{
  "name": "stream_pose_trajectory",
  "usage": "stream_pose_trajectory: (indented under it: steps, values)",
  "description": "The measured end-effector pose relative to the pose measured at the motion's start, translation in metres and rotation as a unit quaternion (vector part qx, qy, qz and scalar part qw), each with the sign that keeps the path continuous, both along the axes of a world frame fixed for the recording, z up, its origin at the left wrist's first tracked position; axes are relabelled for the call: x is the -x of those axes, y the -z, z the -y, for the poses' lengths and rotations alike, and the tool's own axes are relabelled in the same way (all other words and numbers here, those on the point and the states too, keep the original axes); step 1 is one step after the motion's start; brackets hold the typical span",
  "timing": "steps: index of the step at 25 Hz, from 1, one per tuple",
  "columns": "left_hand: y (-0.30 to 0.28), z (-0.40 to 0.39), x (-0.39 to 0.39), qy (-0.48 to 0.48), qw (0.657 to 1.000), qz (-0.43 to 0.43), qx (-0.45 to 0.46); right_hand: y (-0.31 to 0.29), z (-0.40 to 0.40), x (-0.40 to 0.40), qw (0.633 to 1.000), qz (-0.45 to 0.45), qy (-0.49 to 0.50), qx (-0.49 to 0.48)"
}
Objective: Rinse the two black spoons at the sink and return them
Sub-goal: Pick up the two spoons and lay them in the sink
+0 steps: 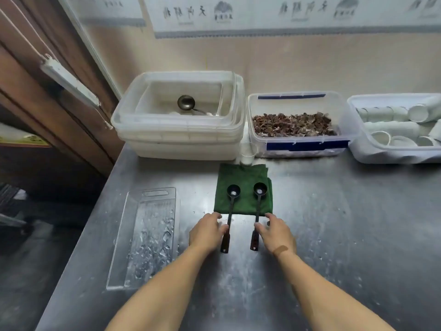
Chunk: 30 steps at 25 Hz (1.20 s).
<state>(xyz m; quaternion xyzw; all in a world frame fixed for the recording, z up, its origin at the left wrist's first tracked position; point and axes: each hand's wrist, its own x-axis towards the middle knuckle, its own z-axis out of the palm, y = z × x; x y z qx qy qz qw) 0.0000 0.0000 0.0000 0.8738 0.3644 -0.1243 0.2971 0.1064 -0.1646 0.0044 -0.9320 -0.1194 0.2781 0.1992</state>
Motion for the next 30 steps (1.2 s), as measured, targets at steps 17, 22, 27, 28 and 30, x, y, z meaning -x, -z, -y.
stream_pose_trajectory:
  steps: [17, 22, 27, 28, 30]
  values:
    - [0.03, -0.017, -0.054, -0.121, 0.972, 0.025, 0.199, 0.025, -0.037, -0.026, 0.976, -0.114, 0.178, -0.059]
    - [0.02, -0.017, -0.047, -0.158, 0.944, 0.052, 0.285, 0.015, -0.033, -0.026, 0.955, -0.174, 0.184, -0.152]
    - [-0.012, -0.014, -0.031, -0.19, 0.912, 0.098, 0.349, -0.009, -0.032, -0.018, 0.937, -0.233, 0.149, -0.213]
    - [-0.019, -0.013, -0.026, -0.195, 0.908, 0.11, 0.355, -0.015, -0.031, -0.016, 0.934, -0.241, 0.135, -0.225]
    - [-0.035, -0.01, -0.013, -0.211, 0.899, 0.133, 0.36, -0.029, -0.028, -0.009, 0.927, -0.26, 0.11, -0.248]
